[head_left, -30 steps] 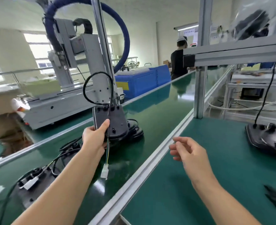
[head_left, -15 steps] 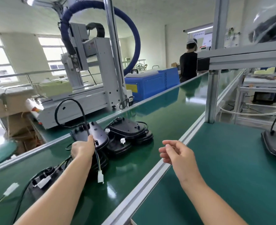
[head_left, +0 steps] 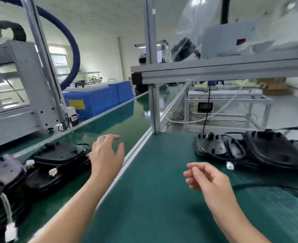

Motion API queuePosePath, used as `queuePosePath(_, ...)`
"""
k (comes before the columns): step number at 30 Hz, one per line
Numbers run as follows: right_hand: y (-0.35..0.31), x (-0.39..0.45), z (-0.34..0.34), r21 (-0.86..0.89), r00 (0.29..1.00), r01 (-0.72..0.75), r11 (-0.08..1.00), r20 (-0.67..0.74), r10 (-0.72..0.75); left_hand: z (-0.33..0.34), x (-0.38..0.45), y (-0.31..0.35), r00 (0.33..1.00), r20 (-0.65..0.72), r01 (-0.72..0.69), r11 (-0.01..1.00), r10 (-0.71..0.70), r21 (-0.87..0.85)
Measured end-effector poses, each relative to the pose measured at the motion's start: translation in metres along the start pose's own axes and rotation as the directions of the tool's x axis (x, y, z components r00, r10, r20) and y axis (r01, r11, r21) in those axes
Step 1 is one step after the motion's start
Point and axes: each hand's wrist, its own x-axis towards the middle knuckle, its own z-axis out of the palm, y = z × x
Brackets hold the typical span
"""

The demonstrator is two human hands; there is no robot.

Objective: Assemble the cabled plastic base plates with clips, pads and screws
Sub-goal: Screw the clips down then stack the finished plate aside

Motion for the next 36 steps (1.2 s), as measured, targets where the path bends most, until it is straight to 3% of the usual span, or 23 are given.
queuePosePath(2,-0.004,0.000,-0.036,-0.011,0.994,0.019,1.000,-0.108,-0.021,0.050,-0.006,0.046,0.970,0.242,0.025,0.994,0.001,-0.106)
queuePosePath(4,-0.004,0.002,-0.064,-0.007,0.975,0.048,0.999,-0.219,-0.048,0.093,-0.013,0.091,0.891,0.453,0.122,0.973,-0.022,-0.194)
queuePosePath(7,0.001,0.005,-0.083,-0.032,0.942,0.089,0.996,-0.321,-0.094,0.148,-0.019,0.143,0.731,0.666,0.388,0.894,-0.150,-0.225)
queuePosePath(9,0.006,0.006,-0.086,-0.077,0.934,0.096,0.992,-0.337,-0.117,0.171,-0.021,0.167,0.572,0.769,0.635,0.747,-0.284,-0.196)
queuePosePath(10,0.007,0.007,-0.087,-0.092,0.932,0.095,0.991,-0.341,-0.121,0.181,-0.021,0.176,0.503,0.801,0.728,0.658,-0.324,-0.191)
queuePosePath(12,0.008,0.008,-0.088,-0.094,0.931,0.091,0.991,-0.345,-0.118,0.200,-0.016,0.185,0.434,0.828,0.815,0.546,-0.356,-0.193)
queuePosePath(16,0.009,0.007,-0.087,-0.105,0.934,0.101,0.989,-0.332,-0.131,0.227,-0.003,0.189,0.343,0.844,0.856,0.507,-0.413,-0.100)
queuePosePath(19,0.010,0.009,-0.087,-0.108,0.938,0.081,0.991,-0.328,-0.112,0.228,0.002,0.191,0.253,0.873,0.933,0.343,-0.417,-0.106)
queuePosePath(22,0.010,0.010,-0.089,-0.118,0.942,0.042,0.992,-0.325,-0.078,0.211,0.006,0.196,0.253,0.910,0.965,0.155,-0.328,-0.212)
queuePosePath(25,0.010,0.012,-0.092,-0.019,0.945,-0.051,0.998,-0.326,0.042,0.171,-0.002,0.198,0.373,0.903,0.926,0.021,-0.215,-0.377)
queuePosePath(27,0.007,0.015,-0.092,0.179,0.933,-0.166,0.970,-0.289,0.213,0.140,-0.014,0.192,0.431,0.889,0.896,-0.039,-0.155,-0.442)
queuePosePath(30,0.002,0.017,-0.086,0.538,0.883,-0.345,0.769,-0.092,0.460,0.092,-0.042,0.183,0.424,0.903,0.903,-0.039,-0.070,-0.427)
queuePosePath(32,-0.003,0.020,-0.082,0.659,0.880,-0.369,0.656,0.021,0.475,0.067,-0.060,0.179,0.400,0.916,0.914,-0.058,-0.040,-0.401)
queuePosePath(34,-0.010,0.028,-0.083,0.629,0.887,-0.349,0.695,-0.017,0.462,0.047,-0.076,0.176,0.402,0.914,0.911,-0.083,-0.051,-0.405)
queuePosePath(36,-0.022,0.036,-0.088,0.472,0.900,-0.313,0.824,-0.130,0.417,0.031,-0.090,0.166,0.419,0.902,0.899,-0.087,-0.108,-0.428)
